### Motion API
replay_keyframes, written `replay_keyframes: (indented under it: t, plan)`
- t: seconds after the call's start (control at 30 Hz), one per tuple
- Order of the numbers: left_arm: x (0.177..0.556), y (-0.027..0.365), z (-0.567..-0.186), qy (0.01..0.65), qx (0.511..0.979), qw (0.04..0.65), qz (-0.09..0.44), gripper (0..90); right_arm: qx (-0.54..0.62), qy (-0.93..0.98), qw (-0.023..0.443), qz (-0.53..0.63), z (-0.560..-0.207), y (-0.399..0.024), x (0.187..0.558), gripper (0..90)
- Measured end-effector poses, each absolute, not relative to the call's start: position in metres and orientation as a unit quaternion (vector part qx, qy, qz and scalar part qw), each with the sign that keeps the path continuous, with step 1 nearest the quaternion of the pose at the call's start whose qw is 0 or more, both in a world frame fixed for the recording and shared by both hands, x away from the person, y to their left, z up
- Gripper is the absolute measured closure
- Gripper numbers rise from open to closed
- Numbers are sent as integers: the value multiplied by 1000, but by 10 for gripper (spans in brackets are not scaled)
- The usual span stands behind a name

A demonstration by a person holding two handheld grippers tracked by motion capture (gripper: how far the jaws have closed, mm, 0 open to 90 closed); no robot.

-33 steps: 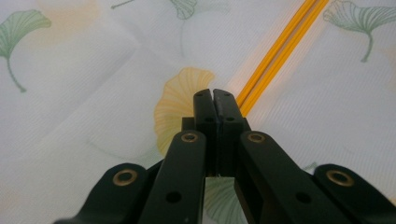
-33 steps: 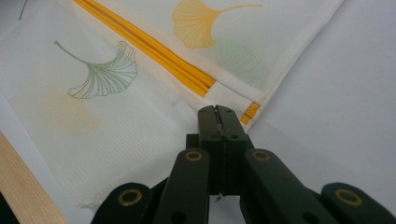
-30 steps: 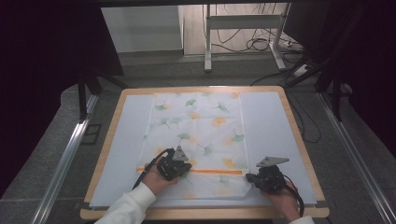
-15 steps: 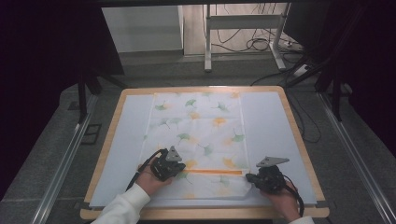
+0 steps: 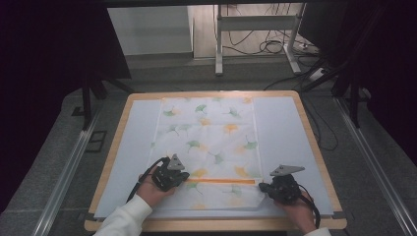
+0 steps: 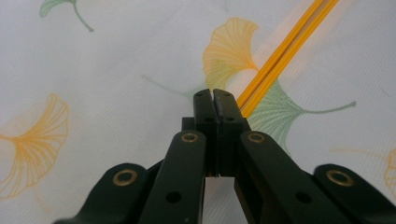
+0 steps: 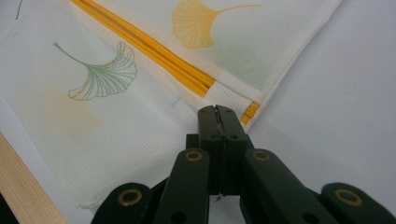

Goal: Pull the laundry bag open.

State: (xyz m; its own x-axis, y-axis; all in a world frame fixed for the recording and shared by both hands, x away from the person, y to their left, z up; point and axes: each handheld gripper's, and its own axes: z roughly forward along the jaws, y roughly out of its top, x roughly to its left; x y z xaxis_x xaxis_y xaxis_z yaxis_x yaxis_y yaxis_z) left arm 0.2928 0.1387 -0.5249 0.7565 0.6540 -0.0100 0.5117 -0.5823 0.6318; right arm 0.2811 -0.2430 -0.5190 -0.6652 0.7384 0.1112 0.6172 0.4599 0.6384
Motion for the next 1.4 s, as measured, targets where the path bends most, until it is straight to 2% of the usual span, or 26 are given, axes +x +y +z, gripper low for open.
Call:
replay_keyframes:
  t: [0.4, 1.4]
  plan:
    - [290, 150, -525, 337, 881, 311, 119, 900, 398, 850, 90, 333, -519, -243, 281, 895]
    - [281, 209, -527, 384, 864, 295, 135, 900, 398, 850, 90, 333, -519, -243, 281, 895]
